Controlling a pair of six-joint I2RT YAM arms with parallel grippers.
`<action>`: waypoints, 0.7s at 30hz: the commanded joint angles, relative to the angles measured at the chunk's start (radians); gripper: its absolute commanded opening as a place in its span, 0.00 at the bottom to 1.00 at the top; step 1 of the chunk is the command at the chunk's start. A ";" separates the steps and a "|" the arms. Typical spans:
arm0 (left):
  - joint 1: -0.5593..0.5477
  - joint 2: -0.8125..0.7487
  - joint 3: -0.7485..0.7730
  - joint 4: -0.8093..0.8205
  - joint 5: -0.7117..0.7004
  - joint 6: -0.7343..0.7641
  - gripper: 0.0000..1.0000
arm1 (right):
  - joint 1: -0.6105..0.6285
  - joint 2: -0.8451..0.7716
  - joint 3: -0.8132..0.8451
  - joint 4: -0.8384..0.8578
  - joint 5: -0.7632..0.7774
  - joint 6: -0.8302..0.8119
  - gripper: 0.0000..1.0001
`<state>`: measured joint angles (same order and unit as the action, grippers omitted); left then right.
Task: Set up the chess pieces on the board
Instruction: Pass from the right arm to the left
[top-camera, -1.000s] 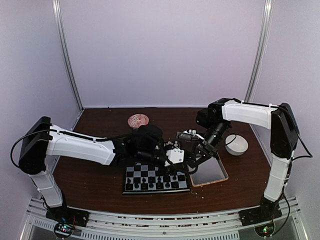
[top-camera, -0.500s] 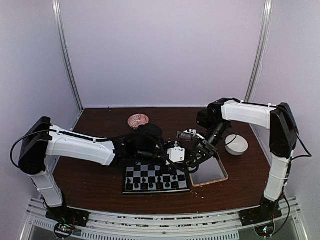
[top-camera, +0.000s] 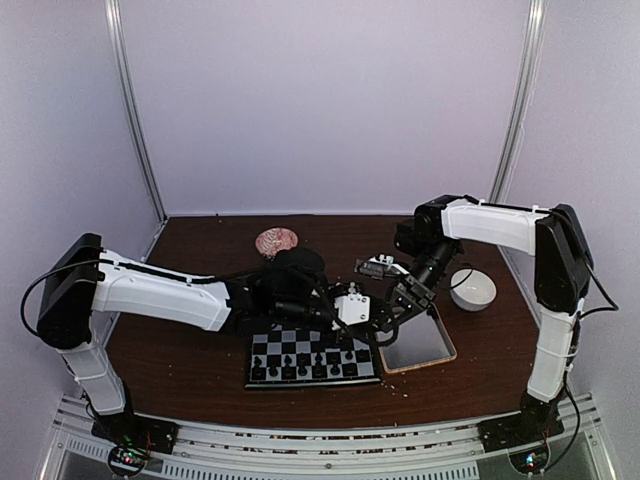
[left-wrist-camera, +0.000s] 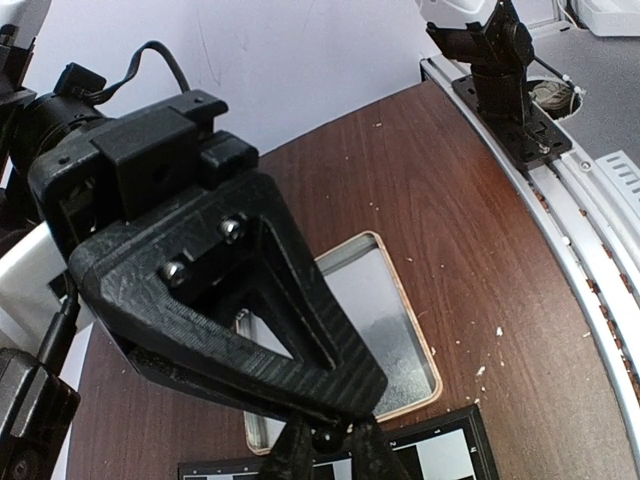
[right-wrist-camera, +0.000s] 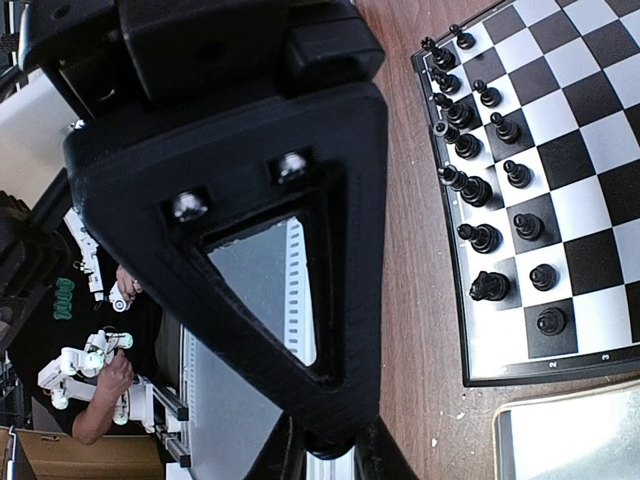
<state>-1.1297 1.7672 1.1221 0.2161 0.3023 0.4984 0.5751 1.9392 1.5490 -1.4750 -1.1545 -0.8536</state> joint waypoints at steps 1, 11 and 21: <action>-0.015 -0.022 0.003 0.063 0.023 -0.013 0.13 | -0.006 0.016 0.026 0.001 -0.039 -0.007 0.18; -0.013 -0.018 0.009 0.067 0.049 -0.033 0.15 | -0.010 0.024 0.026 0.030 -0.036 0.036 0.18; -0.014 -0.006 0.029 0.042 0.032 -0.039 0.05 | -0.012 0.022 0.022 0.035 -0.033 0.036 0.18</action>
<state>-1.1297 1.7672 1.1221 0.2085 0.3103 0.4728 0.5694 1.9533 1.5517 -1.4708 -1.1706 -0.8227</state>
